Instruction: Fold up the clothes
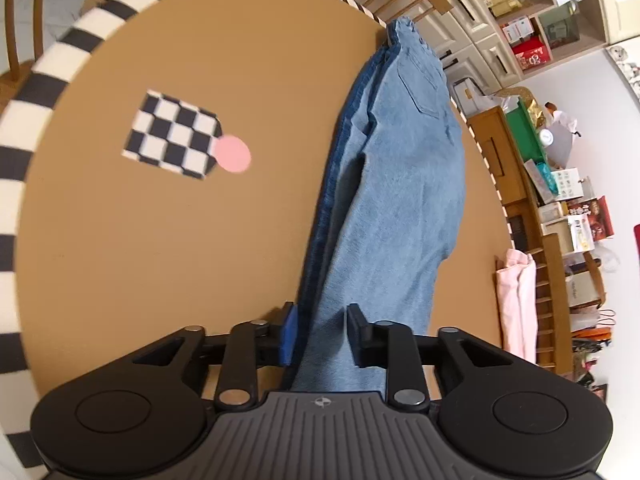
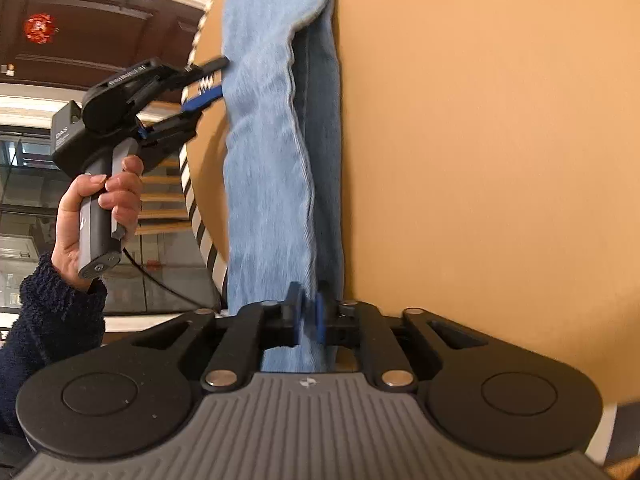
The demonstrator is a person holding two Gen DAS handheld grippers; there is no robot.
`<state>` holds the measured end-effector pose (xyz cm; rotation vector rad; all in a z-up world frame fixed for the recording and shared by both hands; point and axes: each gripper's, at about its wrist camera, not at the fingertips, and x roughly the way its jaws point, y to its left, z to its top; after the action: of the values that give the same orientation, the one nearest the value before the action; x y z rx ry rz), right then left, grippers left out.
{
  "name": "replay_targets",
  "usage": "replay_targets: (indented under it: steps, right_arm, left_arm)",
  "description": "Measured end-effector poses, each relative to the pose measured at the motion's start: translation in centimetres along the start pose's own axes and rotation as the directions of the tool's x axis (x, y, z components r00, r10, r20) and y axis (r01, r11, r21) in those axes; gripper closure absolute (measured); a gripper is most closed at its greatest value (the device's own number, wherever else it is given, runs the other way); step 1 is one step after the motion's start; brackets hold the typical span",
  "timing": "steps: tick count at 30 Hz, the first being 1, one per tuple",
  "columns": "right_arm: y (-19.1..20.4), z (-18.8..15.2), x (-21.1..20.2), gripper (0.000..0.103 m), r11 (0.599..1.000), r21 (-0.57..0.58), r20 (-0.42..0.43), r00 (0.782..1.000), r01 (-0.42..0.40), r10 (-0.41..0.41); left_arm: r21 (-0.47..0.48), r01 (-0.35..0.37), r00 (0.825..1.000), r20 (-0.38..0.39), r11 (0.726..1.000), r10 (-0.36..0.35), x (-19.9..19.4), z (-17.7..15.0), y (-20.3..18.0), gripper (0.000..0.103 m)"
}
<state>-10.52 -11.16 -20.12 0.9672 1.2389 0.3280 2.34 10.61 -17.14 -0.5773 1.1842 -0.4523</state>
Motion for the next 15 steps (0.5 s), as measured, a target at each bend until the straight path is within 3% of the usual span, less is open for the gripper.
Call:
replay_targets:
  steps: [2, 4, 6, 9, 12, 15]
  right_arm:
    - [0.6, -0.2, -0.9, 0.060, 1.000, -0.016, -0.021, 0.999, 0.026, -0.026]
    - [1.8, 0.0, -2.9, 0.058, 0.989, -0.100, 0.003, 0.994, 0.107, -0.107]
    - [3.1, 1.3, -5.1, 0.058, 0.958, -0.182, 0.090, 0.974, 0.221, -0.208]
    - [5.6, 4.8, -8.1, 0.057, 0.902, -0.240, 0.265, 0.918, 0.360, -0.296]
    - [10.1, 10.0, -9.6, 0.057, 0.868, -0.292, 0.428, 0.866, 0.402, -0.257]
    - [16.1, 16.1, -8.9, 0.058, 0.767, -0.405, 0.574, 0.791, 0.497, -0.210]
  left_arm:
    - [-0.010, 0.001, 0.999, 0.038, 1.000, -0.001, -1.2, 0.2, 0.2, 0.074]
    - [0.007, 0.009, 0.997, 0.076, 1.000, -0.010, -2.5, 0.4, -0.3, 0.073]
    - [0.051, 0.020, 0.995, 0.094, 0.998, -0.025, -3.3, 0.3, -1.5, 0.072]
    - [0.143, 0.041, 0.995, 0.082, 0.989, -0.053, -3.0, -0.9, -4.1, 0.065]
    - [0.245, 0.023, 0.998, 0.055, 0.969, -0.038, -1.0, -2.8, -6.3, 0.062]
    - [0.272, -0.021, 0.999, 0.030, 0.962, 0.013, 1.2, -4.1, -6.6, 0.063]
